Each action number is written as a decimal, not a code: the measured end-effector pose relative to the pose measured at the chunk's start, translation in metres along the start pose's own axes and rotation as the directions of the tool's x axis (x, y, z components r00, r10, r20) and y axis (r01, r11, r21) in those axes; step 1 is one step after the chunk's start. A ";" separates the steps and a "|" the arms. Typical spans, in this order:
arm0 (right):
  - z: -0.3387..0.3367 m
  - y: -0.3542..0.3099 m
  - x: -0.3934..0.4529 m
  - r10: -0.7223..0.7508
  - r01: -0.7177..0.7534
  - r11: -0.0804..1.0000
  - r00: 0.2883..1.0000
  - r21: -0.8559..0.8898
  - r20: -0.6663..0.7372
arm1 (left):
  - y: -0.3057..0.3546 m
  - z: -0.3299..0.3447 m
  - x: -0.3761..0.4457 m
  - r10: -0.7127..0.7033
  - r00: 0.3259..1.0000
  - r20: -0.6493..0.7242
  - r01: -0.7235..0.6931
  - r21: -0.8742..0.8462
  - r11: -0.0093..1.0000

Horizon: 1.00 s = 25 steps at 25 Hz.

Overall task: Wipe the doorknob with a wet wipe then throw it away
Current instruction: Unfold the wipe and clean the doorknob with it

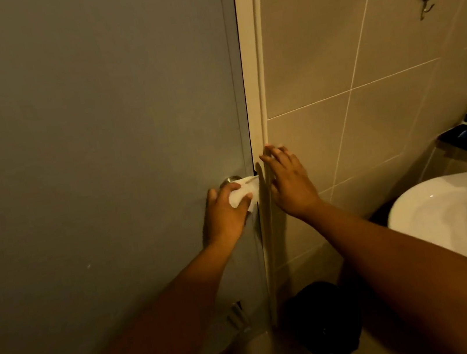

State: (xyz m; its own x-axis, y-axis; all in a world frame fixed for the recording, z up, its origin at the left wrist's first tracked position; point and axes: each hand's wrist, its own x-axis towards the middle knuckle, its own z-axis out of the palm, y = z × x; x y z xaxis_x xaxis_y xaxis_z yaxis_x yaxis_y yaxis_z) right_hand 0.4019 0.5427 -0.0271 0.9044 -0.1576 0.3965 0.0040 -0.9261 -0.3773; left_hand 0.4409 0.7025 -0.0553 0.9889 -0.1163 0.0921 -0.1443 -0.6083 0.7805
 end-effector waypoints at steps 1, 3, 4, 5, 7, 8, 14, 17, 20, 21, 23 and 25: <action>0.005 -0.002 -0.004 0.020 -0.019 0.996 1.000 0.086 -0.009 | 0.001 -0.003 0.001 0.084 0.996 0.024 -0.087 0.139 0.987; 0.012 -0.007 -0.007 -0.004 0.009 0.981 1.000 0.196 -0.026 | 0.004 -0.010 0.002 0.155 0.987 0.042 -0.160 0.162 0.974; 0.015 -0.010 -0.009 -0.012 0.019 0.974 0.999 0.224 -0.030 | 0.005 -0.015 0.002 0.136 0.990 0.032 -0.139 0.099 0.985; 0.018 -0.014 -0.010 -0.002 0.007 0.968 1.000 0.250 -0.019 | 0.007 -0.020 0.002 0.108 0.994 0.023 -0.109 0.044 0.993; 0.025 -0.023 -0.015 0.042 -0.055 0.937 0.998 0.344 0.046 | 0.003 -0.029 0.006 0.082 0.995 0.055 -0.082 0.011 0.997; 0.029 -0.027 -0.017 0.065 -0.094 0.905 0.994 0.414 0.084 | 0.001 -0.033 0.007 0.087 0.991 0.102 -0.088 0.011 0.996; 0.046 -0.030 -0.024 0.293 -0.337 0.671 0.939 0.661 0.181 | 0.006 -0.038 0.003 0.139 0.976 0.168 -0.151 0.061 0.987; 0.045 -0.029 -0.028 0.259 -0.284 0.751 0.957 0.596 0.130 | 0.008 -0.037 0.002 0.198 0.967 0.161 -0.219 0.129 0.967; 0.033 -0.028 -0.017 -0.116 0.100 0.970 0.991 0.223 0.062 | -0.009 -0.023 -0.003 0.036 0.991 0.129 -0.026 -0.077 0.997; 0.030 -0.029 -0.013 -0.236 0.226 0.969 0.967 0.103 0.095 | -0.014 -0.016 -0.004 -0.052 0.991 0.122 0.071 -0.154 0.986; 0.028 -0.027 -0.009 -0.284 0.282 0.959 0.948 0.033 0.147 | -0.020 -0.007 -0.007 -0.164 0.979 0.122 0.191 -0.257 0.947; 0.031 -0.024 -0.012 -0.156 0.139 0.980 0.981 0.142 0.119 | -0.021 -0.005 -0.009 -0.123 0.987 0.102 0.147 -0.282 0.948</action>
State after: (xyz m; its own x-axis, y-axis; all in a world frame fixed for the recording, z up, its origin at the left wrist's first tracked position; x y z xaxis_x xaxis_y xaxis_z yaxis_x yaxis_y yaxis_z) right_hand 0.4042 0.5773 -0.0493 0.9369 0.0306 0.3482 0.1900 -0.8807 -0.4339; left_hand 0.4348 0.7205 -0.0697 0.9904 -0.1202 -0.0678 0.0183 -0.3726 0.9278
